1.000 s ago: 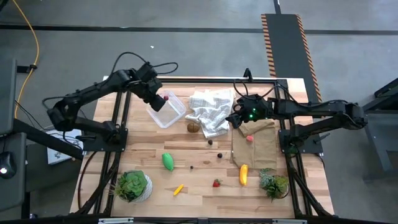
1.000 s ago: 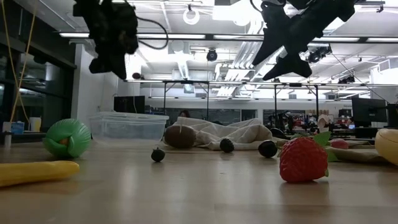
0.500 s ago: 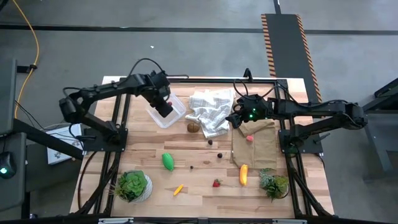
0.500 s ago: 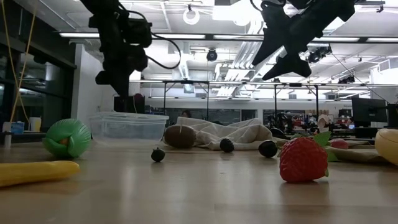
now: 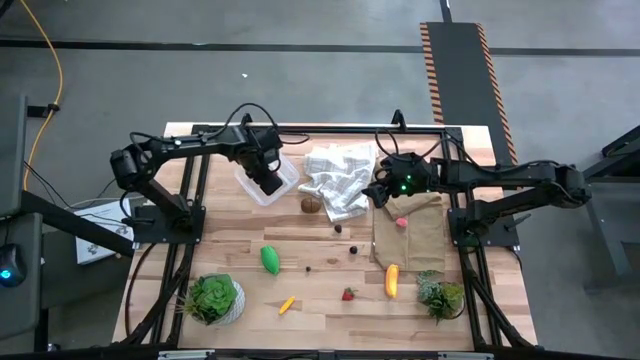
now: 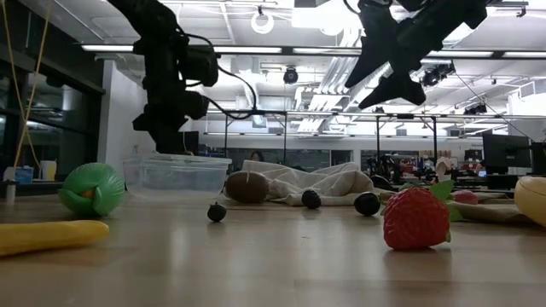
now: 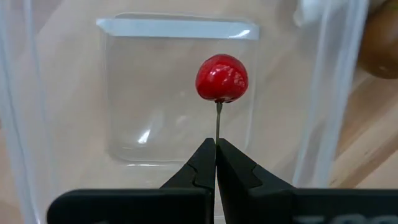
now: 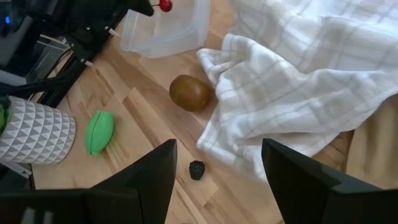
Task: Pick and placing Produce into tupperware
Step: Put the red cherry into the transparent bin, then put the pink peach into the transparent bin
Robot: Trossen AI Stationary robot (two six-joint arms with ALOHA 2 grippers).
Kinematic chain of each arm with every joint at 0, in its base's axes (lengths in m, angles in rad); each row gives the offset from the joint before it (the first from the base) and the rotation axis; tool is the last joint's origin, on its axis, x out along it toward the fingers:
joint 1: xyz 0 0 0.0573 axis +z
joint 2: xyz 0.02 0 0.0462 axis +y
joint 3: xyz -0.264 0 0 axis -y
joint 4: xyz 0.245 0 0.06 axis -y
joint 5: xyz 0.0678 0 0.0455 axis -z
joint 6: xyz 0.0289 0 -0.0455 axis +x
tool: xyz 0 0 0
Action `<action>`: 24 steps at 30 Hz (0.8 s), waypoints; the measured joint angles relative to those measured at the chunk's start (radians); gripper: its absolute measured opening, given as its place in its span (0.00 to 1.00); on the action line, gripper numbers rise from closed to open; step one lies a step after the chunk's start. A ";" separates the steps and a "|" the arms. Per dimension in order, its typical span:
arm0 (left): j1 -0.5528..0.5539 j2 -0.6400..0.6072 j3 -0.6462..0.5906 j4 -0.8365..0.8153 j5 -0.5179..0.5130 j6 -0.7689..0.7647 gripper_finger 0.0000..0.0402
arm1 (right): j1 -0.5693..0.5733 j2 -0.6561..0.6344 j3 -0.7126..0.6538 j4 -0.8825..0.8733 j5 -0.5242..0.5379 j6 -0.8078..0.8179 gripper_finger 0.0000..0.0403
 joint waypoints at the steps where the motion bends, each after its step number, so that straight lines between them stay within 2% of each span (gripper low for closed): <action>1: 0.000 0.000 -0.007 0.007 -0.006 -0.001 0.00 | 0.004 0.000 0.000 0.000 0.000 -0.001 0.56; 8: 0.000 0.000 -0.047 0.037 0.019 -0.008 0.04 | 0.023 0.000 0.000 -0.001 0.000 -0.008 0.56; 18: 0.000 0.000 -0.049 0.065 0.025 -0.042 0.24 | 0.023 0.000 0.000 -0.002 -0.018 -0.023 0.56; 24: 0.000 -0.006 -0.049 0.074 0.086 -0.045 0.24 | 0.023 -0.001 0.000 0.014 -0.023 -0.034 0.56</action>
